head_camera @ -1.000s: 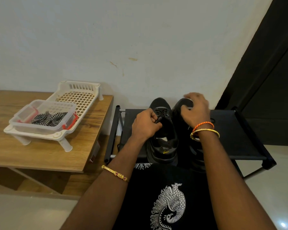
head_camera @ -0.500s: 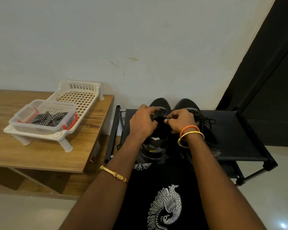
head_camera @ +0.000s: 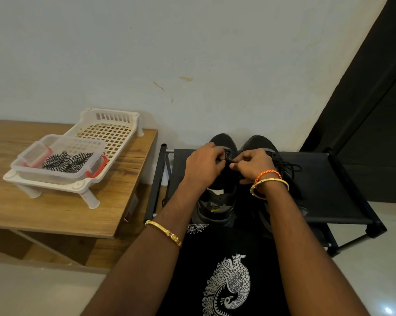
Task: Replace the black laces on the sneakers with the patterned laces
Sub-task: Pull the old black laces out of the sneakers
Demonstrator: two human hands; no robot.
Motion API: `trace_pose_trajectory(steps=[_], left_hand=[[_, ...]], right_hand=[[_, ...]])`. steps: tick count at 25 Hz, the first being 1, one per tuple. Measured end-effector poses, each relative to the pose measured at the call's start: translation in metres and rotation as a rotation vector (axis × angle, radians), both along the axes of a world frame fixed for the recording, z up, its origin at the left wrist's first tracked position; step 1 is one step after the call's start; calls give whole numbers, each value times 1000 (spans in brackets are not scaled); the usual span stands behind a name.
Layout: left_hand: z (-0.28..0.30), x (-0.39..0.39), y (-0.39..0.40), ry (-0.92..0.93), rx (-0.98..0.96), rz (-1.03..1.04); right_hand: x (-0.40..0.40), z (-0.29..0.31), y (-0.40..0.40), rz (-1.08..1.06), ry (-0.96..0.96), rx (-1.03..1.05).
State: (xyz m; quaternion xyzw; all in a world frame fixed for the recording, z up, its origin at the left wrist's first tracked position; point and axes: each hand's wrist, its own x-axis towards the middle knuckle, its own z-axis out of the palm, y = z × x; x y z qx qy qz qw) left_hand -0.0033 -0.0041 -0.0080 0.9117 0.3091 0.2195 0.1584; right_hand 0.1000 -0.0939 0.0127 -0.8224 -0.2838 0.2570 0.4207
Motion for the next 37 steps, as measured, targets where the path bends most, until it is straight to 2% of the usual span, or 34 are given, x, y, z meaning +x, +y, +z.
trace_pose_trajectory(steps=[2, 5, 7, 8, 9, 10, 12, 14, 15, 18, 22, 25, 28, 30, 32, 34, 35, 37], left_hand=[[-1, -5, 5, -193, -229, 92], [1, -8, 11, -519, -842, 290], [2, -9, 12, -574, -1131, 409], [3, -9, 12, -567, -1150, 423], [5, -8, 12, -551, -1078, 391], [6, -9, 11, -507, -924, 313], [10, -11, 4, -307, -498, 108], [11, -10, -4, -68, -126, 10], [12, -8, -6, -2, -35, 7], [10, -4, -4, 88, 79, 28], [11, 0, -5, 163, 161, 20], [10, -2, -7, 134, 167, 31], [12, -11, 2, -144, 38, 198], [15, -19, 8, -383, -178, 375], [15, -24, 11, -513, -411, 494], [16, -25, 10, -569, -540, 437], [16, -24, 9, -550, -516, 359], [16, -22, 4, -342, -334, 176]], right_hand=[[1, 0, -1, 3, 13, 2], [2, 1, -1, 15, 20, -2], [0, 2, -1, 33, 26, -4], [-1, 3, -1, 40, 25, -4], [-1, 4, 0, 44, 22, -5], [-1, 4, 0, 47, 20, -6], [-1, 6, 1, 56, 20, -7], [-1, 7, 1, 57, 30, -10], [0, 8, 0, 55, 36, -14], [0, 8, -1, 55, 51, -16], [-2, 9, -1, 48, 60, -18], [-4, 8, 0, 34, 42, -29], [-5, 8, -1, 18, 47, -40], [-6, 7, -1, 6, 64, -46], [-7, 6, -1, 2, 65, -67], [-8, 5, -2, -2, 76, -94], [-8, 5, -2, 0, 90, -113], [-8, 5, -3, 20, 125, -160]])
